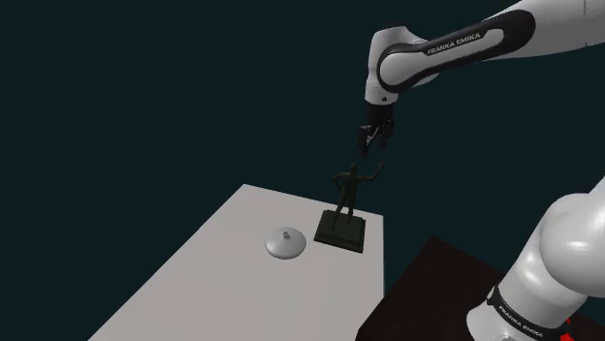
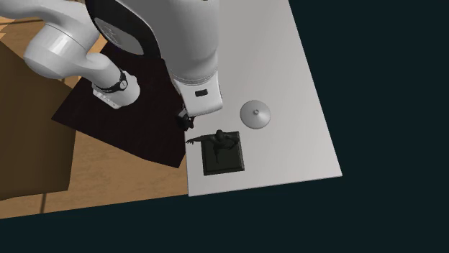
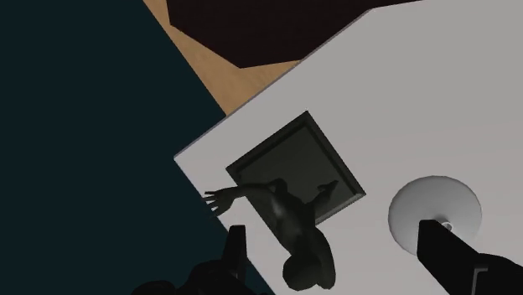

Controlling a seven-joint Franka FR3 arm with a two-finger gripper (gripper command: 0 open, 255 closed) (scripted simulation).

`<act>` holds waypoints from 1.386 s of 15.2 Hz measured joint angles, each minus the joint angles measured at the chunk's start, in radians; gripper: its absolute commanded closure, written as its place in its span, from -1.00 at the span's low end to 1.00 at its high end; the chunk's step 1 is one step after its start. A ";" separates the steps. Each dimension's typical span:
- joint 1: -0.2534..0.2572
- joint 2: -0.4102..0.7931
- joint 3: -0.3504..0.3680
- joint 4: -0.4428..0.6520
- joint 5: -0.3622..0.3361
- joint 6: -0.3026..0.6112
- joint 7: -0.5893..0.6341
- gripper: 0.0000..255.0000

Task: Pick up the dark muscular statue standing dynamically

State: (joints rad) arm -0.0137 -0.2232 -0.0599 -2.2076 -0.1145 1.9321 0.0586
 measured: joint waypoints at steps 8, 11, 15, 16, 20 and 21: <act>-0.013 0.239 -0.019 0.110 -0.003 0.139 -0.023 -1.00; -0.013 0.262 -0.018 0.094 -0.004 0.178 -0.018 -1.00; -0.014 0.283 -0.019 0.074 -0.005 0.219 -0.015 1.00; -0.013 0.284 -0.019 0.073 -0.006 0.222 -0.014 1.00; -0.013 0.285 -0.019 0.073 -0.005 0.224 -0.013 1.00; -0.013 0.286 -0.019 0.074 -0.005 0.224 -0.013 1.00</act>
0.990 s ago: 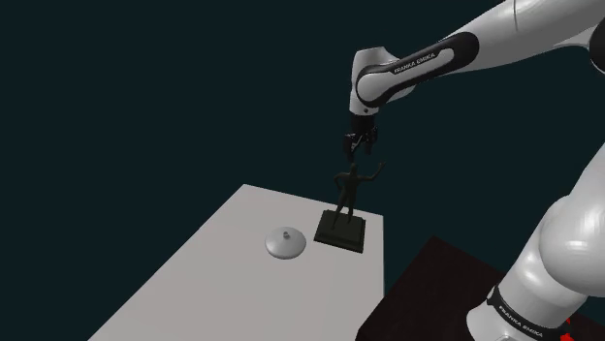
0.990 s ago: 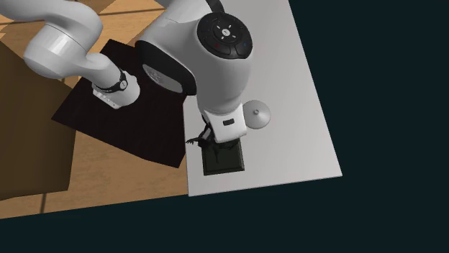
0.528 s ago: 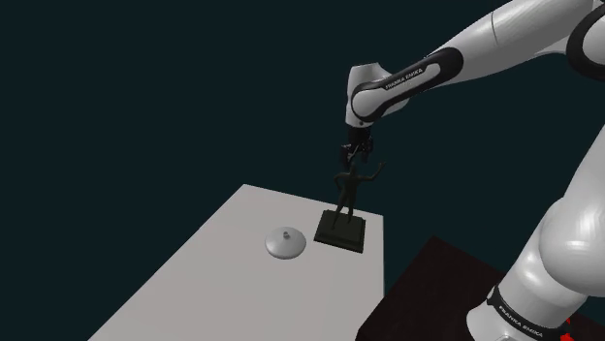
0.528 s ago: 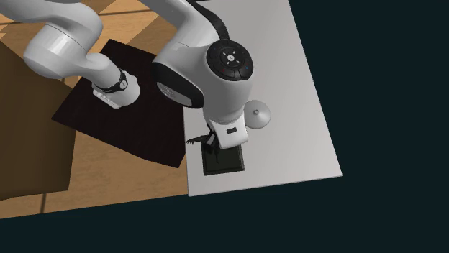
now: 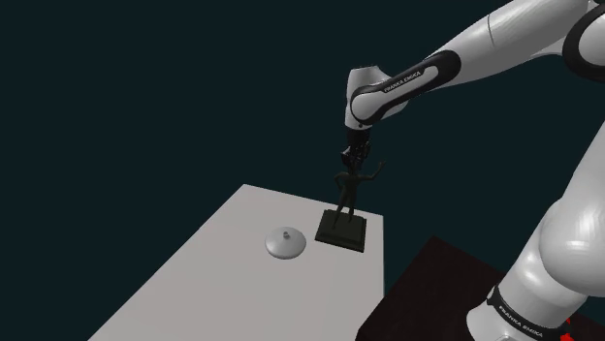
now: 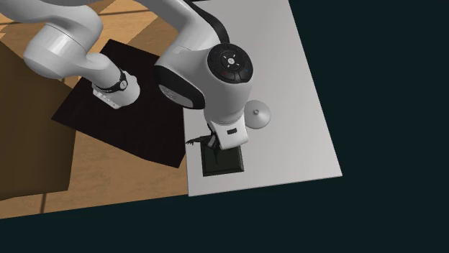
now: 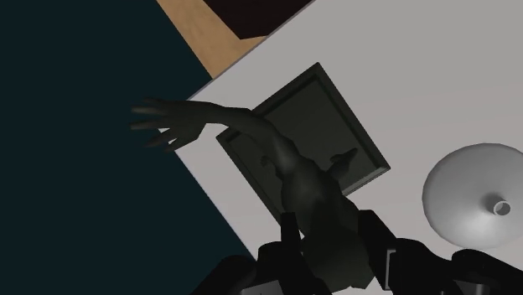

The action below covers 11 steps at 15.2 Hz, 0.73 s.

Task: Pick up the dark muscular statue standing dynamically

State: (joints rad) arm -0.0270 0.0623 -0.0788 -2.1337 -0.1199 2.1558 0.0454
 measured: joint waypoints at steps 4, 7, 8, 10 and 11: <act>0.000 -0.001 0.000 -0.002 0.000 0.001 -0.001 1.00; 0.000 -0.012 0.000 0.009 0.001 -0.023 -0.003 1.00; 0.000 -0.019 0.000 0.015 0.001 -0.036 -0.004 1.00; 0.001 -0.031 0.001 0.026 0.001 -0.060 -0.005 1.00; 0.002 -0.034 0.002 0.037 0.002 -0.074 -0.005 1.00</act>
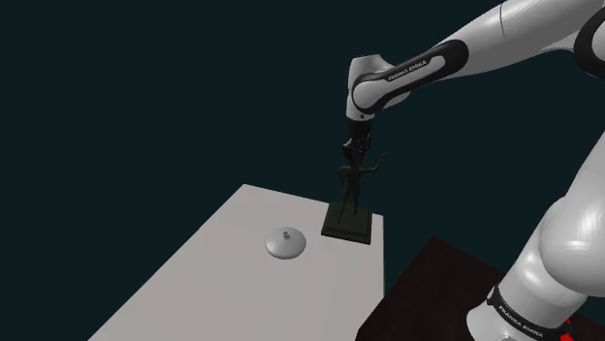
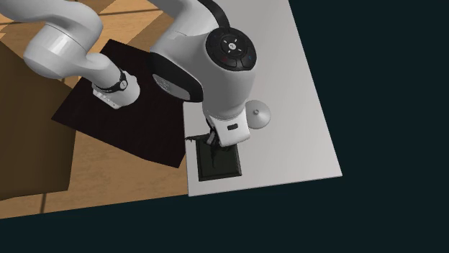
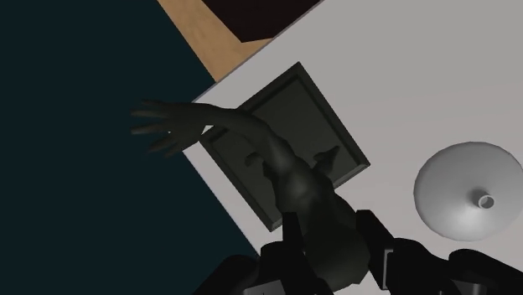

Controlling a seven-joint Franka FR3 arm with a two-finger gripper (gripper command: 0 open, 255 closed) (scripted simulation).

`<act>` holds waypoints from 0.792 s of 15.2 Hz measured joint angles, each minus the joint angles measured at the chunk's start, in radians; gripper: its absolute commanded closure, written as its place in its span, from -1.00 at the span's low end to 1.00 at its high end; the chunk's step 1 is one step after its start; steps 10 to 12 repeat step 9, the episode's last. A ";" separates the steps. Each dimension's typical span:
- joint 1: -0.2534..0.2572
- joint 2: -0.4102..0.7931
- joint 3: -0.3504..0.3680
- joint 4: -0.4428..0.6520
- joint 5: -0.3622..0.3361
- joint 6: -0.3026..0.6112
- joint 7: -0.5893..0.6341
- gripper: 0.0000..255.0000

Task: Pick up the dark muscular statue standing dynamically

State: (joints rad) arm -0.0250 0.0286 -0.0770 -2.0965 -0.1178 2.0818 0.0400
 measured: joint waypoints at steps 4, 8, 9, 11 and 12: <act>0.000 -0.023 0.000 0.029 0.001 -0.051 -0.006 1.00; 0.000 -0.039 0.000 0.067 0.003 -0.105 -0.012 1.00; 0.000 -0.042 0.000 0.072 0.003 -0.113 -0.013 1.00; 0.000 -0.042 0.000 0.072 0.003 -0.113 -0.013 1.00; 0.000 -0.042 0.000 0.072 0.003 -0.113 -0.013 1.00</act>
